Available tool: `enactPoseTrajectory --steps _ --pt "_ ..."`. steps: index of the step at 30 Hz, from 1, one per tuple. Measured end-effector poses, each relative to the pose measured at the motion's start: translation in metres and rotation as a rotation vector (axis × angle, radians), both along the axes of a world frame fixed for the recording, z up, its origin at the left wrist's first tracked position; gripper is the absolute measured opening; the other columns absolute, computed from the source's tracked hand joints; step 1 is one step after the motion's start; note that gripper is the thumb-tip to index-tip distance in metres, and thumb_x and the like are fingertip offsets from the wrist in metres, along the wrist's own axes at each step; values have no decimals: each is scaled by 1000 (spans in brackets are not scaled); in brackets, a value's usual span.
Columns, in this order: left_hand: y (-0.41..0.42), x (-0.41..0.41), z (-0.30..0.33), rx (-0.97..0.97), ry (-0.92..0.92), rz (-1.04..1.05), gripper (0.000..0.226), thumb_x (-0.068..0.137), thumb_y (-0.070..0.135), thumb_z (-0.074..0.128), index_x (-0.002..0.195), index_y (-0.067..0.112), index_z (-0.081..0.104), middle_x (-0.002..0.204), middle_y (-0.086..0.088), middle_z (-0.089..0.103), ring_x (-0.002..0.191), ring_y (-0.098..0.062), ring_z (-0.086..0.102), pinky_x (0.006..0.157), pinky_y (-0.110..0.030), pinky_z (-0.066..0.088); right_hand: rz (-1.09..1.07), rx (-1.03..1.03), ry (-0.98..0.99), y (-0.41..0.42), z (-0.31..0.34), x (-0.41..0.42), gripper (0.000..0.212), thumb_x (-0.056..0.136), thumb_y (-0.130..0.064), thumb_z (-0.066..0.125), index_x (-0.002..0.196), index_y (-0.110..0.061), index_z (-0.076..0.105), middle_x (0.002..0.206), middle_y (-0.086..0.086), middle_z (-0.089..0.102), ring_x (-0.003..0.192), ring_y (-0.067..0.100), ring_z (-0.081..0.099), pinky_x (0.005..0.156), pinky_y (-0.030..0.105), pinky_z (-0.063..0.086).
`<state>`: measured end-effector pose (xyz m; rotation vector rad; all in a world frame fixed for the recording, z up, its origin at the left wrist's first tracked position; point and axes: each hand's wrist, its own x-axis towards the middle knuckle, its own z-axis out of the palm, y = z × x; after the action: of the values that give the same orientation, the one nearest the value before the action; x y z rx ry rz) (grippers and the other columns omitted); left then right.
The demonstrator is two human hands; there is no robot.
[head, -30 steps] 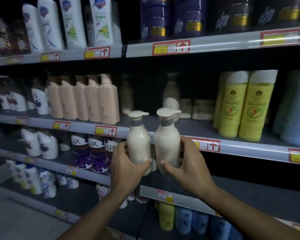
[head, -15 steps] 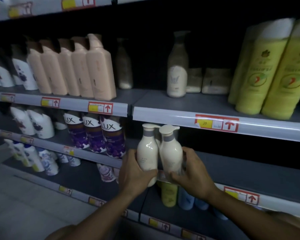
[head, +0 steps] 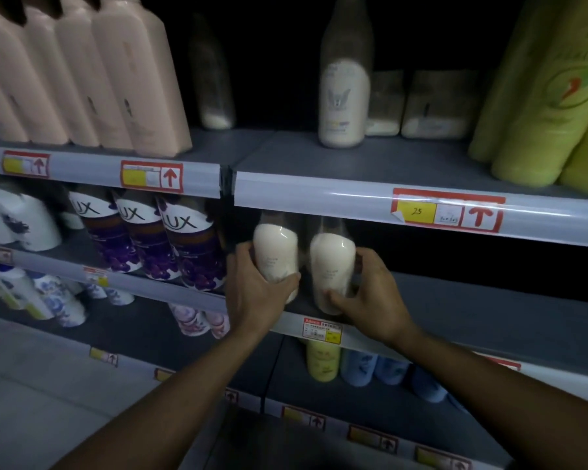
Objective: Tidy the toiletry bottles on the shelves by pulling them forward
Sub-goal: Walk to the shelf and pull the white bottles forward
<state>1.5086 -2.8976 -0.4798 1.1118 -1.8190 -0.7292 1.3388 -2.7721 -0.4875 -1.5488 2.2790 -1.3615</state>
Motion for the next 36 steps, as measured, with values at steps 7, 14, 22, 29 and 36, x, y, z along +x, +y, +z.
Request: enactPoseTrajectory --steps 7,14,22,29,36 --pt "-13 -9 -24 -39 4 19 89 59 43 97 131 25 48 122 1 51 106 -19 58 79 -34 47 -75 -50 -27 -14 -17 2 68 78 -34 87 131 -16 48 125 3 55 114 18 58 92 40 55" --pt "-15 0 -28 28 -74 -57 99 61 31 93 142 28 35 133 0 44 121 -23 57 96 -45 54 -68 15 -97 -12 -20 3 88 71 -41 91 140 -17 41 136 7 52 125 23 57 102 43 54" --pt "-19 7 -41 153 -25 -54 70 65 22 90 125 31 54 111 8 73 101 -14 73 90 -47 62 -93 65 -143 -8 -17 3 74 73 -31 93 131 -19 48 128 2 65 119 21 63 99 44 56" --pt "-21 3 -46 145 10 -42 69 65 21 95 123 27 58 110 7 75 97 -11 74 88 -46 63 -80 61 -125 -14 -19 7 72 74 -33 92 129 -20 48 128 4 64 115 20 64 97 42 57" --pt "-24 -1 -46 132 14 -21 68 62 25 94 114 37 53 110 8 75 97 -12 74 88 -45 63 -63 46 -115 -22 -20 13 76 73 -36 93 133 -20 48 130 2 63 117 16 63 98 39 57"
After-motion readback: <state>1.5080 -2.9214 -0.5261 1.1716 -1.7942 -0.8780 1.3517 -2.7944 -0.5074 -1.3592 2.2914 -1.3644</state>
